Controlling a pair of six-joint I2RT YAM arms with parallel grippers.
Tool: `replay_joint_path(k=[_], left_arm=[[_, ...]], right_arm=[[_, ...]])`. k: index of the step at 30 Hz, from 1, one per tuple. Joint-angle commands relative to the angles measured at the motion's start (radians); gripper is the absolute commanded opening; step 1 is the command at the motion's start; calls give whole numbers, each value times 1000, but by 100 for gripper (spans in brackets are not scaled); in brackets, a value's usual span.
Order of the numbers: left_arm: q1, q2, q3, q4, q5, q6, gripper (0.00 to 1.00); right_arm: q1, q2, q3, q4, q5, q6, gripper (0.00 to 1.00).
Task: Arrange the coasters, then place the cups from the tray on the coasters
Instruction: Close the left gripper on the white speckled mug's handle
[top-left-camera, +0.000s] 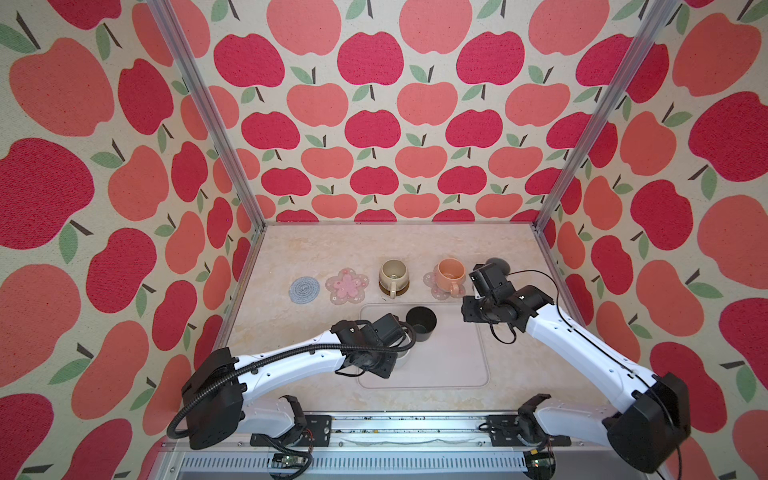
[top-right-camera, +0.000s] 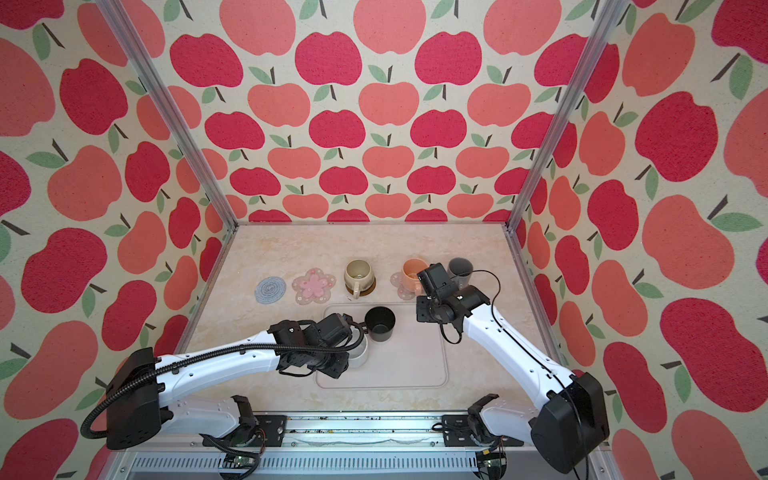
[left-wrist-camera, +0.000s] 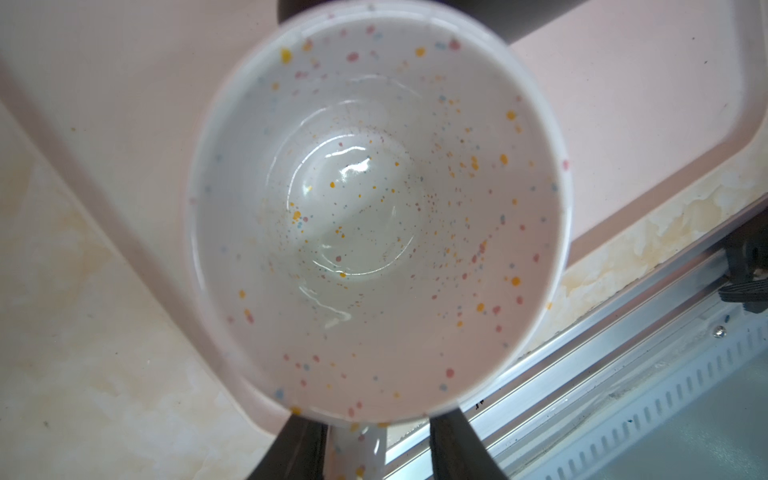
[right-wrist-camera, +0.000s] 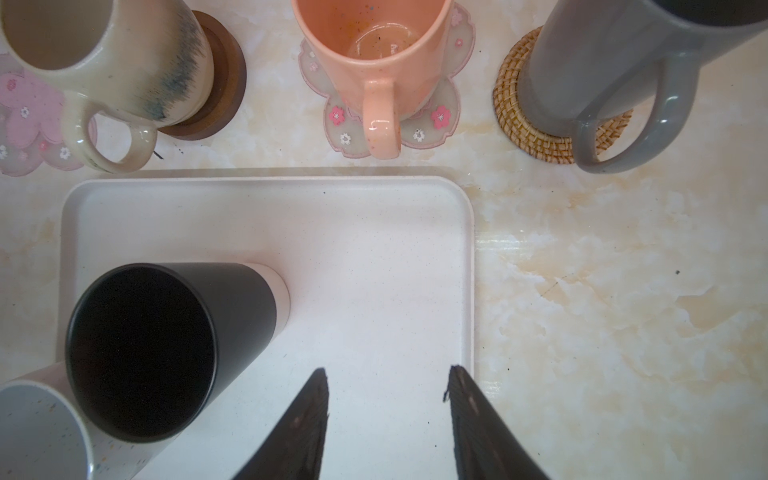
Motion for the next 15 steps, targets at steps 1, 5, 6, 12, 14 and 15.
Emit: replay_joint_path(k=[1,5,6,12,14,15], left_arm=[[-12,-35,32,-53,26,-34,40],[-26,-46,35,-54,55,-64,39],[-32,-46,38,-53,54,-70,39],[-43,21,63,-89,-29,-124,39],[-44,50,69,-92,-59,-145,37],[-43,59,67,-91,-69,-154,35]], right_arm=[[9,-16,-10,-2,3,11,50],[8,-14,-14,5,-5,11,50],[8,-13,-14,6,-6,11,50],[9,-8,-11,19,-14,2,51],[8,-5,-4,16,-13,-7,50],[8,-5,-1,14,-9,-10,51]])
